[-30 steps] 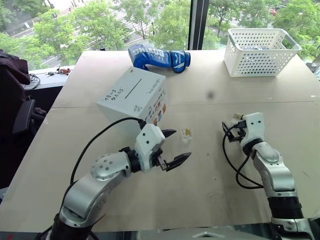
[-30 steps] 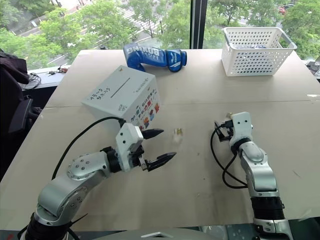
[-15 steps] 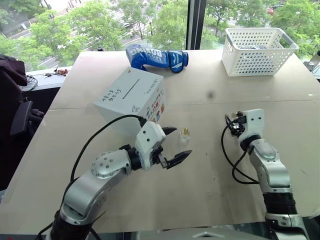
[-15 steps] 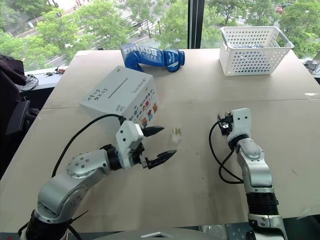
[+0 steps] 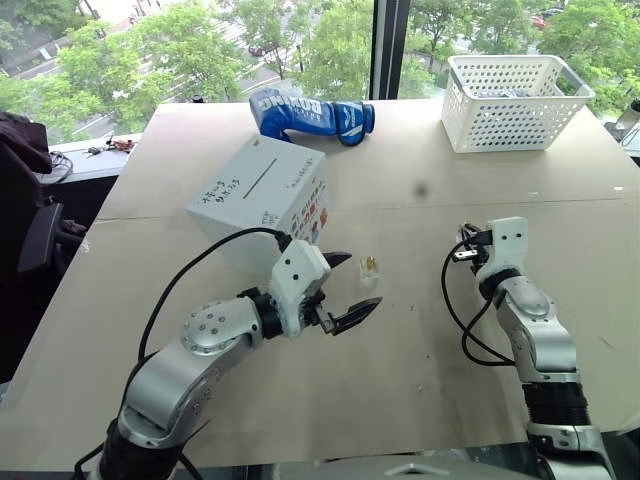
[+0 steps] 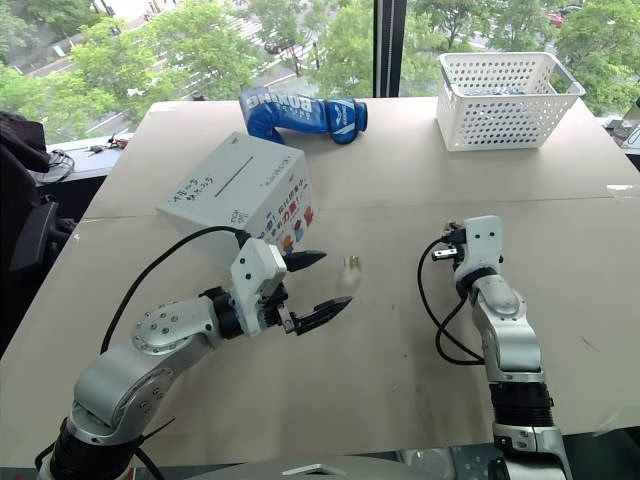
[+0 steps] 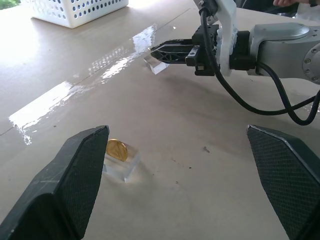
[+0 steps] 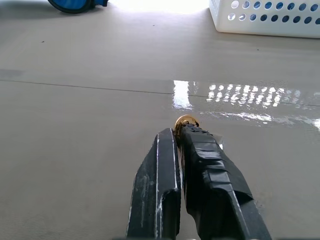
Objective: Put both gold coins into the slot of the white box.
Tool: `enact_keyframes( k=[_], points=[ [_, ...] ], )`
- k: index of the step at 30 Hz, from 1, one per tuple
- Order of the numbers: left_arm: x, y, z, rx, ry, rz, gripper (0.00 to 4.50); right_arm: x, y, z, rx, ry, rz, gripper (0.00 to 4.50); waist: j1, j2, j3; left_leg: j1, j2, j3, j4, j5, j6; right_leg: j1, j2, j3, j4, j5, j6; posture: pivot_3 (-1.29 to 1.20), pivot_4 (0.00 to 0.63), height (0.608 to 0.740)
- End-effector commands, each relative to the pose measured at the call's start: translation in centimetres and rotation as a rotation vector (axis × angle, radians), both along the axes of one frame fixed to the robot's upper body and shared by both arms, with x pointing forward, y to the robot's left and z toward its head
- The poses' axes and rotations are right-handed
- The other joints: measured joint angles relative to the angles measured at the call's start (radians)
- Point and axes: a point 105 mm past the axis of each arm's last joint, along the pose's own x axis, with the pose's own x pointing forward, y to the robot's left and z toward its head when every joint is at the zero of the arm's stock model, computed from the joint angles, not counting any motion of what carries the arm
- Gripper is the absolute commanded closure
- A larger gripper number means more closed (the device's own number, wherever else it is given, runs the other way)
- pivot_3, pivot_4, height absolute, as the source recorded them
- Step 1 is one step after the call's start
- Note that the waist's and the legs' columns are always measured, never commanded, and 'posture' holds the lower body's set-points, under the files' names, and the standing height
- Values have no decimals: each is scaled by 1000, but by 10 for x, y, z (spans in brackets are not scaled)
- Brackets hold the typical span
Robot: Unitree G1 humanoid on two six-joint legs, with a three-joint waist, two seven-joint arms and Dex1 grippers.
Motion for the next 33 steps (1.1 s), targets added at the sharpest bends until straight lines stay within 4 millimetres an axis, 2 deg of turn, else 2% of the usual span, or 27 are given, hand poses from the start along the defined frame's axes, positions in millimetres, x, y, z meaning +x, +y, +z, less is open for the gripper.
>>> enact_keyframes(
  k=[1,2,4,5,18,19,20,22,23,29,33],
  points=[
    [-4,-2,15,-13,-59,-15,0,2,-1,8,-4,-28,-16,4252,0,0,0,0,0,0,0,0,0,0,0,0,0,0,0,0,150,740],
    [-4,-2,15,-13,-60,-14,0,2,-1,8,-3,-29,-17,3745,0,0,0,0,0,0,0,0,0,0,0,0,0,0,0,0,150,740],
    [-4,-1,15,-14,-60,-12,0,3,-1,8,0,-30,-18,3010,0,0,0,0,0,0,0,0,0,0,0,0,0,0,0,0,150,740],
    [-4,-1,15,-14,-60,-11,0,3,-1,8,-3,-32,-21,2459,0,0,0,0,0,0,0,0,0,0,0,0,0,0,0,0,150,740],
    [-2,-2,17,-20,-72,0,0,13,-7,7,48,-9,-87,2459,0,0,1,0,0,0,0,0,0,0,0,0,0,0,0,0,150,740],
    [-2,-1,17,-21,-73,2,0,13,-7,7,46,-8,-90,2964,0,0,1,0,0,0,0,0,0,0,0,0,0,0,0,0,150,740],
    [-2,-1,18,-21,-74,3,0,13,-8,7,46,-7,-92,3144,0,0,1,0,0,0,0,0,0,0,0,0,0,0,0,0,150,740],
    [-2,-1,18,-23,-75,6,0,12,-8,6,44,-6,-93,4144,0,0,1,0,0,0,0,0,0,0,0,0,0,0,0,0,150,740],
    [-1,-1,18,-24,-75,6,0,12,-9,6,44,-5,-96,4443,0,0,1,0,0,0,0,0,0,0,0,0,0,0,0,0,150,740],
    [-1,-1,18,-31,-74,10,0,11,-12,4,42,1,-115,4443,0,0,1,0,0,0,0,0,0,0,0,0,0,0,0,0,150,740],
    [-1,-1,19,-52,-70,12,0,9,-15,14,72,-37,-101,4443,0,0,1,-1,0,0,0,0,0,0,0,0,0,0,0,0,150,740]
  ],
)
